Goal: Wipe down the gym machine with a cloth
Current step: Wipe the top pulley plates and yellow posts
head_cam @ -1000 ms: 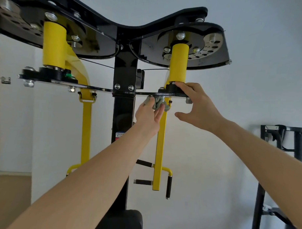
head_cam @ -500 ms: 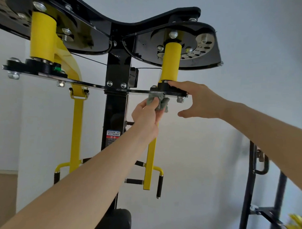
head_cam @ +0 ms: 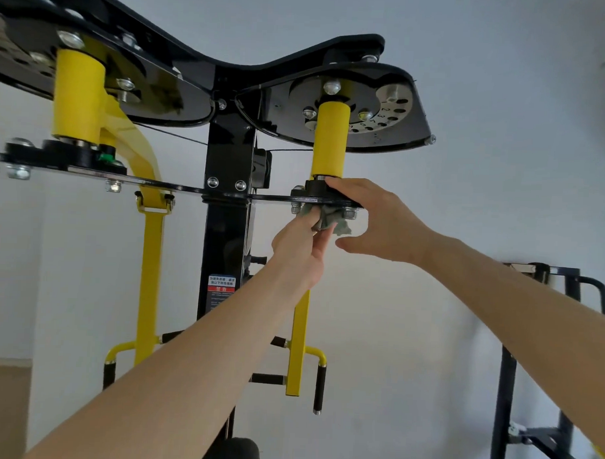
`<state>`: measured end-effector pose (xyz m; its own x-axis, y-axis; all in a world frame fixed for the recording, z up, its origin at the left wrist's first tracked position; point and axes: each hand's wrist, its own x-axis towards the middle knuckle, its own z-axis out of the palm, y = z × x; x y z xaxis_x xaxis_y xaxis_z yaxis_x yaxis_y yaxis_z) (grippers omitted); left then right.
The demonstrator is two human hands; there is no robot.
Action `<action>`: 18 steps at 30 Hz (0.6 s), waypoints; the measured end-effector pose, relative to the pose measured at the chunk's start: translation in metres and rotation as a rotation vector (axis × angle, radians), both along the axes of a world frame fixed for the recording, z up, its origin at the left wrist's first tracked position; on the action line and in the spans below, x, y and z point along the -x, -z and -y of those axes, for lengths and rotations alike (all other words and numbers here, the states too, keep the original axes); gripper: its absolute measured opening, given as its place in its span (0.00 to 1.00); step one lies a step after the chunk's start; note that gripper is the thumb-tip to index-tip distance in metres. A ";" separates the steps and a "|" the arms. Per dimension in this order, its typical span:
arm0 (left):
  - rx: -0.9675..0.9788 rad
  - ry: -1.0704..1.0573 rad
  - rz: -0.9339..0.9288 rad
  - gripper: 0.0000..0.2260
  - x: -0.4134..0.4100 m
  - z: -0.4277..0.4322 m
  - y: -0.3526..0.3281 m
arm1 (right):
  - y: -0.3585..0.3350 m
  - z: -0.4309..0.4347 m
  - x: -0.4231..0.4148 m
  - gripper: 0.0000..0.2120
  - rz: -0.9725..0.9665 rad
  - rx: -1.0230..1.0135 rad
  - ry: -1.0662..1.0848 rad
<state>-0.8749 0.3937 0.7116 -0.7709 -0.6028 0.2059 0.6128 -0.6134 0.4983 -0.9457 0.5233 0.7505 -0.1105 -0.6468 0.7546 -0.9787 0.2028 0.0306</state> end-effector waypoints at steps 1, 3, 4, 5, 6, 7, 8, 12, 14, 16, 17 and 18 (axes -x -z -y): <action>0.026 -0.018 -0.003 0.08 -0.005 0.000 0.001 | 0.001 0.001 0.001 0.43 0.004 0.016 -0.007; 0.102 -0.093 -0.013 0.06 -0.019 0.003 0.002 | 0.004 0.003 0.001 0.42 0.005 0.053 -0.030; 0.170 -0.150 -0.023 0.05 -0.027 0.005 0.002 | 0.006 0.005 0.001 0.41 0.005 0.072 -0.037; 0.250 -0.217 -0.035 0.05 -0.035 0.008 0.000 | 0.008 0.006 0.000 0.41 0.010 0.090 -0.039; 0.323 -0.296 -0.040 0.05 -0.042 0.012 -0.002 | 0.009 0.007 0.000 0.41 0.019 0.105 -0.039; 0.387 -0.387 -0.036 0.06 -0.048 0.017 -0.007 | 0.011 0.009 0.000 0.40 0.028 0.122 -0.040; 0.446 -0.478 -0.023 0.06 -0.052 0.022 -0.013 | 0.013 0.010 0.000 0.40 0.036 0.139 -0.042; 0.732 -0.738 0.050 0.08 -0.049 0.037 -0.040 | 0.017 0.014 0.001 0.36 0.056 0.203 -0.067; 0.858 -0.767 0.060 0.08 -0.041 0.038 -0.054 | 0.018 0.015 0.001 0.35 0.072 0.216 -0.070; 0.940 -0.763 0.051 0.08 -0.034 0.038 -0.070 | 0.017 0.015 0.000 0.35 0.086 0.218 -0.075; 0.973 -0.783 0.045 0.08 -0.030 0.038 -0.078 | 0.017 0.014 -0.001 0.35 0.091 0.219 -0.076; 1.003 -0.812 0.039 0.08 -0.028 0.038 -0.087 | 0.017 0.015 -0.001 0.35 0.097 0.221 -0.074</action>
<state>-0.8469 0.3562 0.7985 -0.2746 -0.4951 0.8243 0.6067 0.5758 0.5480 -0.9447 0.5087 0.7333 -0.1476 -0.4760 0.8670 -0.9874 0.1217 -0.1012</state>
